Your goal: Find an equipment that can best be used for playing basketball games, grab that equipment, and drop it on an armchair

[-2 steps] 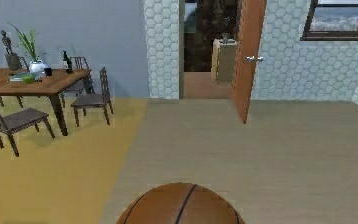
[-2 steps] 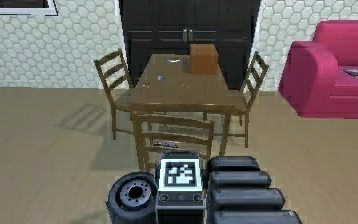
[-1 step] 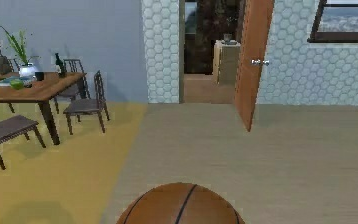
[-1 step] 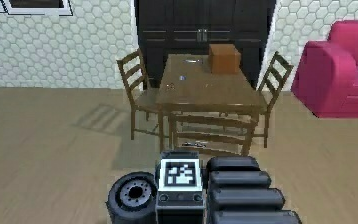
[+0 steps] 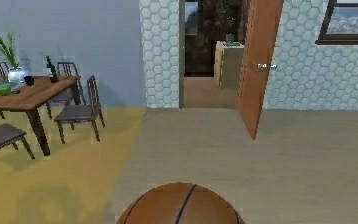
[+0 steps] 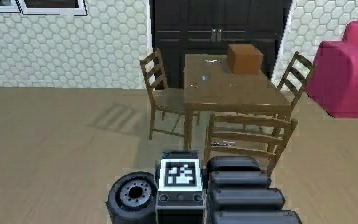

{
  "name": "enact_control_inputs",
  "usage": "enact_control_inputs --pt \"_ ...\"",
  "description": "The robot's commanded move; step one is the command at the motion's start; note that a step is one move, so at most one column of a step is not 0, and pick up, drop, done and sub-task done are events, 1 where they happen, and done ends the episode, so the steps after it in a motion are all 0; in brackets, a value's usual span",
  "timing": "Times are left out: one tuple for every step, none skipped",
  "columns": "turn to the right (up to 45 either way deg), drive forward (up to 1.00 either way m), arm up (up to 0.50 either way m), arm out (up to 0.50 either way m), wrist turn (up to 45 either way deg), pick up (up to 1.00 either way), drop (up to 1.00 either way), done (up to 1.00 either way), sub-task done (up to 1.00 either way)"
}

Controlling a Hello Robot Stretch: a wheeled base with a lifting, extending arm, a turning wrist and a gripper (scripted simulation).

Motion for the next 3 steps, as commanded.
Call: enact_control_inputs --pt "9.0 0.00 0.00 0.00 0.0 0.00 0.00 0.00 0.00" --pt "0.0 1.00 0.00 0.00 0.0 0.00 0.00 0.00 0.00" --pt "3.0 0.00 0.00 0.00 0.0 0.00 0.00 0.00 0.00"
